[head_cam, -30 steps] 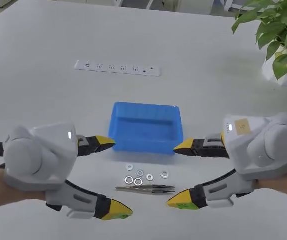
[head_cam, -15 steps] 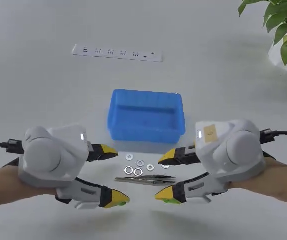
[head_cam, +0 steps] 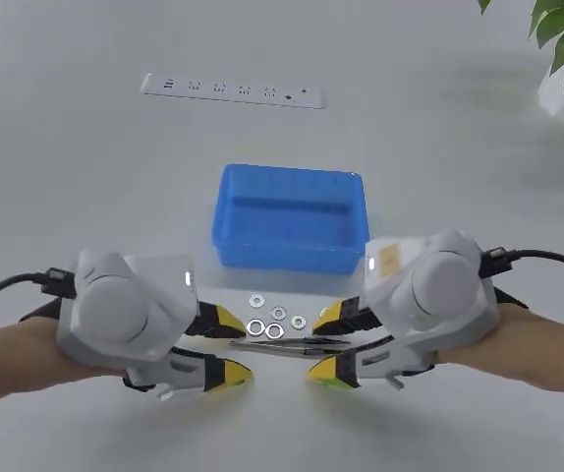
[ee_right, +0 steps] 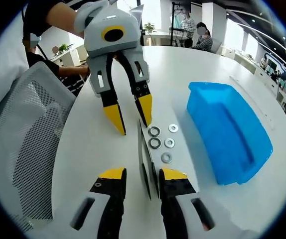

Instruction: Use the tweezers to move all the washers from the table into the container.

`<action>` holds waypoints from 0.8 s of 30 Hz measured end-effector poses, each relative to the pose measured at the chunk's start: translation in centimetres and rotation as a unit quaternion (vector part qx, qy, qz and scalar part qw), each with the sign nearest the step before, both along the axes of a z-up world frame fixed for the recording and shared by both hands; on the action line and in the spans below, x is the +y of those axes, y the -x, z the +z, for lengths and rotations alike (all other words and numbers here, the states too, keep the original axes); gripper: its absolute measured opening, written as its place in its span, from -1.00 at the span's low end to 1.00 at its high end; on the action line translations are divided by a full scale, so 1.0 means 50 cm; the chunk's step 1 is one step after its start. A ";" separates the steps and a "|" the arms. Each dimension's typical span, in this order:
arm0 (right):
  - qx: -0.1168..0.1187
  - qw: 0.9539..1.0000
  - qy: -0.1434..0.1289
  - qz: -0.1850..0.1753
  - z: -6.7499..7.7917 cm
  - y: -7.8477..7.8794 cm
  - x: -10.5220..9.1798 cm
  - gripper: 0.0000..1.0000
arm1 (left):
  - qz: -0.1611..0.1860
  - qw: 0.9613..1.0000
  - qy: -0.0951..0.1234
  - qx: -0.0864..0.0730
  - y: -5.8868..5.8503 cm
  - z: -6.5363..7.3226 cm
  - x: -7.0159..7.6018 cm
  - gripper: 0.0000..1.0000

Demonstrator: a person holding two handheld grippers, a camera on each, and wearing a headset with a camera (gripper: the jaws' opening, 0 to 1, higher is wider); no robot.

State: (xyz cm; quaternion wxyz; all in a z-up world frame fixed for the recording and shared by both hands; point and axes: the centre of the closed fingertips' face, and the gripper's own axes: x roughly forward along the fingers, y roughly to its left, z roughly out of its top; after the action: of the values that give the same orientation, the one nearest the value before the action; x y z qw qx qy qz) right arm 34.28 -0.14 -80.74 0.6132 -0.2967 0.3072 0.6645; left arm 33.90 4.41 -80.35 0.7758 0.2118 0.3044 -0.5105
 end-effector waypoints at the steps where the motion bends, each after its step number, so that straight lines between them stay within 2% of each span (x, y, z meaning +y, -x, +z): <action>1: 0.000 1.000 0.000 0.002 0.000 0.002 0.001 -0.46 | 0.002 1.000 -0.002 0.002 -0.001 0.000 0.002 -0.53; 6: -0.018 1.000 0.002 0.001 -0.001 -0.008 0.003 -0.57 | -0.009 1.000 -0.008 -0.003 -0.001 -0.001 0.000 -0.65; 9: -0.018 1.000 0.007 -0.008 -0.001 -0.019 0.006 -0.69 | -0.015 1.000 -0.010 -0.002 -0.001 -0.001 -0.005 -0.73; 11: -0.029 1.000 0.010 0.003 -0.002 -0.021 0.005 -0.74 | -0.017 1.000 -0.015 -0.001 -0.006 -0.001 -0.003 -0.83; 12: -0.027 1.000 0.012 0.004 -0.003 -0.019 0.005 -0.74 | -0.003 1.000 -0.020 0.004 -0.012 -0.001 0.006 -0.87; 13: -0.032 0.999 0.014 0.009 -0.003 -0.018 0.005 -0.74 | -0.004 1.000 -0.016 0.013 -0.009 -0.001 0.002 -0.87; 19: -0.054 0.997 0.035 0.035 -0.004 -0.014 0.007 -0.83 | -0.019 0.999 -0.032 0.009 -0.006 -0.002 -0.002 -0.88; 20: -0.060 0.996 0.036 0.050 -0.004 -0.012 0.007 -0.84 | -0.037 0.998 -0.044 -0.005 -0.006 -0.002 0.000 -0.88; 21: -0.063 0.996 0.035 0.056 -0.004 -0.010 0.007 -0.85 | -0.037 0.998 -0.044 -0.008 -0.008 -0.001 0.000 -0.88; 24: -0.060 0.997 0.024 0.052 -0.003 -0.007 0.008 -0.86 | -0.039 0.998 -0.043 0.009 -0.001 -0.002 0.002 -0.89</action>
State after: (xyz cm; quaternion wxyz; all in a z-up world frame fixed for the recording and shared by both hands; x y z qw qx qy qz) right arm 34.63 0.25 -80.90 0.5879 -0.3663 0.2699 0.6688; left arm 33.93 4.49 -80.44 0.7431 0.2516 0.3243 -0.5285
